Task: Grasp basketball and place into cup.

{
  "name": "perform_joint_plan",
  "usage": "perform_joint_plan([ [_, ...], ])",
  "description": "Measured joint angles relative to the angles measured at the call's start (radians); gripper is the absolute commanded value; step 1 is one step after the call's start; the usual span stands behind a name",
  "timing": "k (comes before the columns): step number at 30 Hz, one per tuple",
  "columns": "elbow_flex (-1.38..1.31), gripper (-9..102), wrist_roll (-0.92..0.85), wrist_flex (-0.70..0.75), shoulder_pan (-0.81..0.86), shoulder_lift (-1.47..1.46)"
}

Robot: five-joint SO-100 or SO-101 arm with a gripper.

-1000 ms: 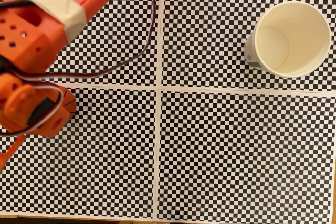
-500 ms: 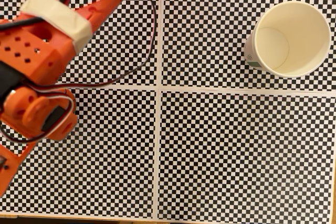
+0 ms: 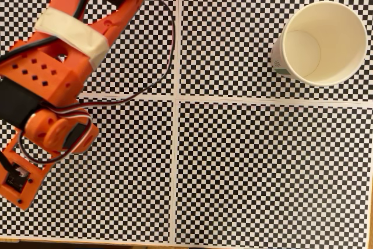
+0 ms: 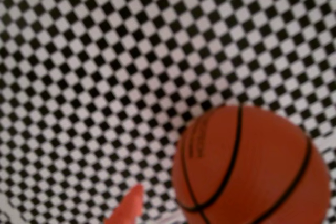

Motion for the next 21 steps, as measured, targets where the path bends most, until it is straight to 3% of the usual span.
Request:
perform_joint_plan([
  [21, -0.005, 55, 0.029, -0.041, -0.009, -0.035],
])
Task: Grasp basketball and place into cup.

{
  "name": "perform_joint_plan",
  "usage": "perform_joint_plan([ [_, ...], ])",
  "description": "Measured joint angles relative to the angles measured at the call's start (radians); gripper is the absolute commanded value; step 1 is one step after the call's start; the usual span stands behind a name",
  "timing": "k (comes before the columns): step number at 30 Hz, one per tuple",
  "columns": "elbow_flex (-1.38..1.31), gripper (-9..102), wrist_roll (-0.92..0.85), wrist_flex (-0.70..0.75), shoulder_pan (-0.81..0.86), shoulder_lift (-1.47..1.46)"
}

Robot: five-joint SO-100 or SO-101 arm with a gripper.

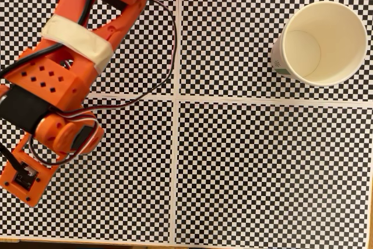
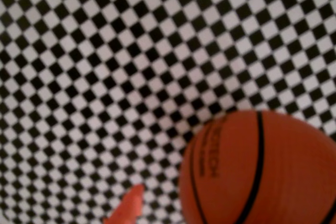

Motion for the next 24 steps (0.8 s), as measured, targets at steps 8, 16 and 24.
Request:
perform_joint_plan([
  [8, 0.0, 54, 0.009, -0.028, 0.0, 0.0],
  [16, 0.0, 45, 0.009, -0.028, 0.002, 0.0],
  [24, 0.0, 38, 0.025, -0.041, 0.003, 0.0],
])
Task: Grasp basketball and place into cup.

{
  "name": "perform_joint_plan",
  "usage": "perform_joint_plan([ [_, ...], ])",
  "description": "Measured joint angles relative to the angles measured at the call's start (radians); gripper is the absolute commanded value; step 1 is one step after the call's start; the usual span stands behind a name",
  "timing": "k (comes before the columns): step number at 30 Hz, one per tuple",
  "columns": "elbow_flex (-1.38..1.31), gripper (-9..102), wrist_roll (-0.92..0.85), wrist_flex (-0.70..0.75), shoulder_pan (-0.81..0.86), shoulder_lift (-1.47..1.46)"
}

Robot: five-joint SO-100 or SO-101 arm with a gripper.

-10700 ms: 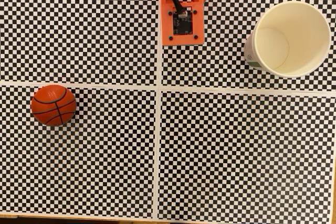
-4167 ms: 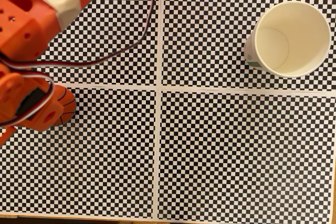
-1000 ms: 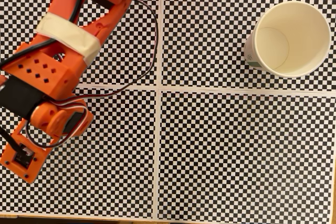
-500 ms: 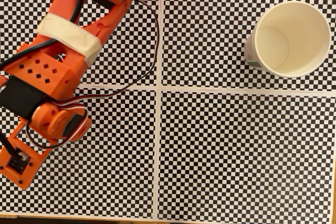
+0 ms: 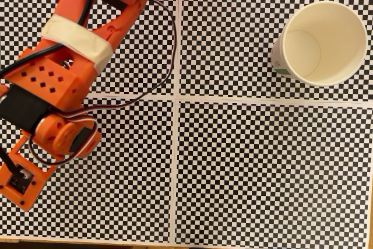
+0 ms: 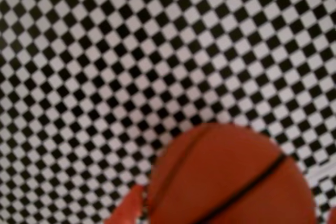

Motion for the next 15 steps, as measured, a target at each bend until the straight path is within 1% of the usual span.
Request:
perform_joint_plan([
  [3, 0.0, 32, 0.015, -0.005, 0.003, -0.011],
  [12, -0.009, 8, 0.055, -0.014, 0.02, -0.023],
  [15, -0.009, 5, 0.063, -0.014, 0.021, -0.023],
])
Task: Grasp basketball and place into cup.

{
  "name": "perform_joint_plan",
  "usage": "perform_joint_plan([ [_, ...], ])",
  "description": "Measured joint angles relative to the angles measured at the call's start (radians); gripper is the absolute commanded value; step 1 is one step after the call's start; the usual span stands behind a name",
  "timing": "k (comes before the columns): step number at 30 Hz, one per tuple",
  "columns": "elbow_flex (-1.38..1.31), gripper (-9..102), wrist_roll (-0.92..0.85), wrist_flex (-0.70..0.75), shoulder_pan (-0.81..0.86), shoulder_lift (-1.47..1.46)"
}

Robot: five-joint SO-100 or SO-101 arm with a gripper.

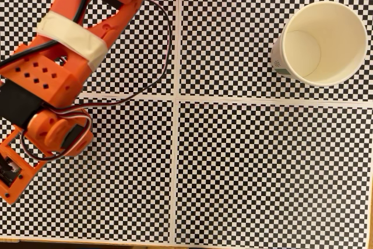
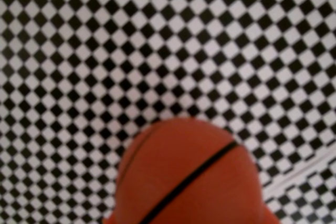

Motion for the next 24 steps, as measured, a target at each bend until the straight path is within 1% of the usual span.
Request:
perform_joint_plan([
  [4, 0.0, 0, 0.002, 0.0, 0.0, 0.0],
  [9, 0.0, 0, -0.011, 0.0, 0.002, 0.002],
  [11, 0.0, 0, -0.026, 0.012, 0.002, 0.005],
  [14, 0.002, 0, -0.038, 0.083, -0.005, 0.034],
  [20, 0.008, 0, -0.063, 0.094, -0.04, 0.238],
  [24, 0.176, 0, -0.072, 0.101, -0.071, 0.42],
])
